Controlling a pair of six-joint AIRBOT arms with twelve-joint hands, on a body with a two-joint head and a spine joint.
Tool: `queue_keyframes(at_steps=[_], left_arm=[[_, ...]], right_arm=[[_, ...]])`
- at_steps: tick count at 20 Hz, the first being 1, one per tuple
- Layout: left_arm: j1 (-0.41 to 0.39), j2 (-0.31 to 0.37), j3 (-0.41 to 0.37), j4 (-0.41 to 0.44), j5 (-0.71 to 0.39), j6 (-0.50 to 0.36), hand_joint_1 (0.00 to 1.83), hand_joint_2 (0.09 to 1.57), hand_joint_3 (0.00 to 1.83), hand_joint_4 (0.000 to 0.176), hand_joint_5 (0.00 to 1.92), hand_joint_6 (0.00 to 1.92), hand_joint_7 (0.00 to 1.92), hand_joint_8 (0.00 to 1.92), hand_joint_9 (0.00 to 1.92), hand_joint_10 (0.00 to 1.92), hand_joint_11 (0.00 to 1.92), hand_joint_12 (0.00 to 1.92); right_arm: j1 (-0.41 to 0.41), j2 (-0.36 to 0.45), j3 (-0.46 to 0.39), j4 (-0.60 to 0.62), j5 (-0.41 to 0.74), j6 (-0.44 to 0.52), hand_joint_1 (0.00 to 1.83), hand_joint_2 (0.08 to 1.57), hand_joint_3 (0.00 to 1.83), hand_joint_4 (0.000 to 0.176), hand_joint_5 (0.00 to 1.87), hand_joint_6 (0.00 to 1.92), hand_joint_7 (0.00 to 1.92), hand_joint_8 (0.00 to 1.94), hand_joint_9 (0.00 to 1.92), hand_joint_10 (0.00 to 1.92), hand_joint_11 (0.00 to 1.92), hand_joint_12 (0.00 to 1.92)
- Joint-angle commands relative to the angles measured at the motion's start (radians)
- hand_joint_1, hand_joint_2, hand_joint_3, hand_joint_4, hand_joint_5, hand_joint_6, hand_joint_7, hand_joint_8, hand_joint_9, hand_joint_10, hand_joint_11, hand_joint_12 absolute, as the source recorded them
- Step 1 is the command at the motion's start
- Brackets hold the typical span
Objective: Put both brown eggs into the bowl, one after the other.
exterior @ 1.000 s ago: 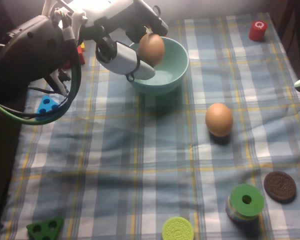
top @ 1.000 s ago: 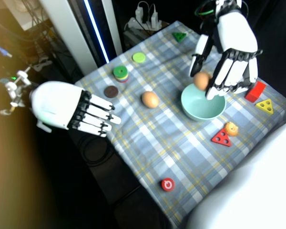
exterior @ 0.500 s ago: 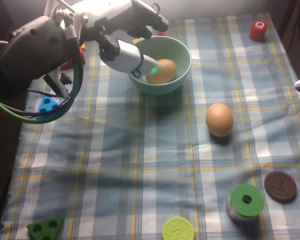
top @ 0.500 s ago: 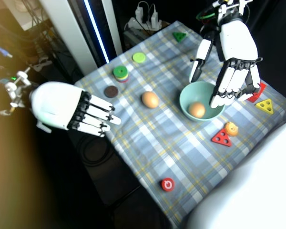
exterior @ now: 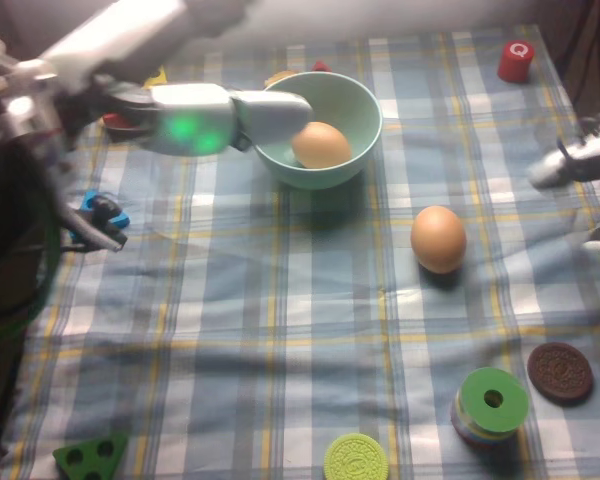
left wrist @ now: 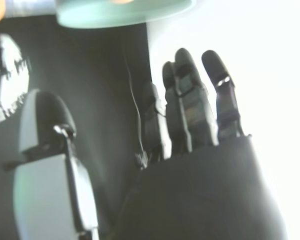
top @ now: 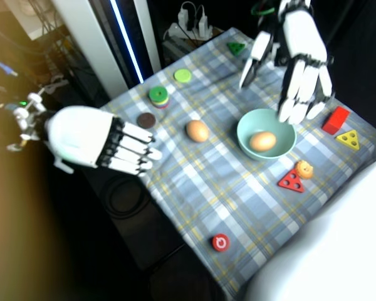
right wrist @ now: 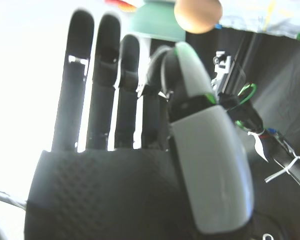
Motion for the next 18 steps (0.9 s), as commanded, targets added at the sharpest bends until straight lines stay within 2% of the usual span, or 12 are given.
queue_keyframes(at_steps=[1, 3, 5, 6, 7, 8, 10, 12, 14, 15, 16, 18], left_arm=[[0.026, 0.025, -0.016, 0.036, -0.181, -0.073, 0.64, 0.87, 0.00, 0.176, 0.03, 0.00, 0.04, 0.01, 0.14, 0.00, 0.00, 0.65], [0.097, 0.067, -0.045, 0.059, -0.251, -0.186, 0.81, 0.80, 0.00, 0.176, 0.05, 0.00, 0.00, 0.00, 0.05, 0.00, 0.00, 0.31], [0.151, 0.095, -0.066, 0.057, -0.329, -0.266, 0.95, 0.76, 0.00, 0.176, 0.08, 0.00, 0.00, 0.00, 0.02, 0.00, 0.00, 0.27], [0.183, 0.108, -0.077, 0.040, -0.373, -0.292, 0.93, 0.78, 0.00, 0.176, 0.06, 0.00, 0.00, 0.00, 0.02, 0.00, 0.00, 0.37], [0.213, 0.119, -0.086, 0.021, -0.418, -0.314, 0.92, 0.80, 0.01, 0.176, 0.03, 0.00, 0.00, 0.00, 0.01, 0.00, 0.00, 0.40], [0.242, 0.130, -0.092, 0.009, -0.449, -0.339, 0.92, 0.82, 0.01, 0.176, 0.02, 0.00, 0.00, 0.00, 0.00, 0.00, 0.00, 0.33], [0.277, 0.143, -0.092, 0.006, -0.455, -0.396, 0.82, 0.83, 0.00, 0.176, 0.05, 0.00, 0.00, 0.00, 0.01, 0.00, 0.00, 0.25], [0.301, 0.146, -0.092, -0.003, -0.454, -0.416, 0.78, 0.82, 0.00, 0.176, 0.10, 0.00, 0.00, 0.00, 0.06, 0.00, 0.00, 0.49], [0.307, 0.146, -0.093, -0.003, -0.456, -0.425, 0.69, 0.84, 0.01, 0.176, 0.11, 0.00, 0.01, 0.00, 0.07, 0.00, 0.00, 0.59], [0.307, 0.146, -0.092, -0.001, -0.454, -0.431, 0.64, 0.86, 0.01, 0.176, 0.10, 0.00, 0.00, 0.00, 0.05, 0.00, 0.00, 0.53], [0.309, 0.147, -0.092, 0.004, -0.451, -0.441, 0.61, 0.88, 0.01, 0.176, 0.12, 0.00, 0.01, 0.00, 0.06, 0.00, 0.00, 0.56], [0.318, 0.152, -0.094, 0.008, -0.453, -0.451, 0.60, 0.89, 0.00, 0.176, 0.13, 0.00, 0.03, 0.00, 0.09, 0.01, 0.00, 0.68]], right_arm=[[0.035, -0.014, 0.018, -0.002, 0.077, 0.021, 0.73, 1.09, 0.00, 0.000, 0.66, 0.00, 0.65, 0.00, 0.63, 0.00, 0.47, 0.40], [0.086, -0.044, 0.049, -0.054, 0.031, 0.056, 0.75, 1.04, 0.00, 0.000, 0.60, 0.00, 0.54, 0.00, 0.51, 0.00, 0.37, 0.37], [0.128, -0.066, 0.071, -0.110, -0.020, 0.077, 0.80, 1.00, 0.00, 0.000, 0.59, 0.00, 0.55, 0.00, 0.54, 0.00, 0.31, 0.58], [0.149, -0.077, 0.080, -0.135, -0.045, 0.081, 0.75, 1.02, 0.00, 0.011, 0.59, 0.00, 0.58, 0.00, 0.57, 0.00, 0.24, 0.77], [0.169, -0.088, 0.090, -0.158, -0.066, 0.087, 0.79, 1.00, 0.00, 0.038, 0.60, 0.00, 0.59, 0.00, 0.60, 0.01, 0.28, 0.83], [0.191, -0.098, 0.100, -0.188, -0.086, 0.099, 0.82, 0.99, 0.00, 0.051, 0.60, 0.00, 0.59, 0.00, 0.62, 0.01, 0.29, 0.90], [0.229, -0.108, 0.109, -0.235, -0.118, 0.111, 0.90, 1.00, 0.00, 0.080, 0.56, 0.00, 0.54, 0.00, 0.56, 0.00, 0.25, 0.83], [0.259, -0.117, 0.111, -0.272, -0.139, 0.111, 0.89, 1.00, 0.00, 0.105, 0.56, 0.00, 0.50, 0.00, 0.58, 0.01, 0.39, 0.78], [0.272, -0.126, 0.115, -0.292, -0.145, 0.114, 0.96, 0.97, 0.00, 0.090, 0.58, 0.00, 0.52, 0.00, 0.63, 0.01, 0.41, 0.82], [0.275, -0.128, 0.116, -0.299, -0.147, 0.115, 0.99, 0.95, 0.00, 0.089, 0.58, 0.00, 0.52, 0.00, 0.62, 0.00, 0.36, 0.85], [0.285, -0.134, 0.119, -0.322, -0.158, 0.123, 1.06, 0.94, 0.00, 0.065, 0.58, 0.00, 0.54, 0.00, 0.66, 0.01, 0.40, 0.92], [0.307, -0.146, 0.126, -0.367, -0.186, 0.142, 1.17, 0.91, 0.00, 0.051, 0.57, 0.00, 0.57, 0.00, 0.72, 0.01, 0.46, 0.95]])
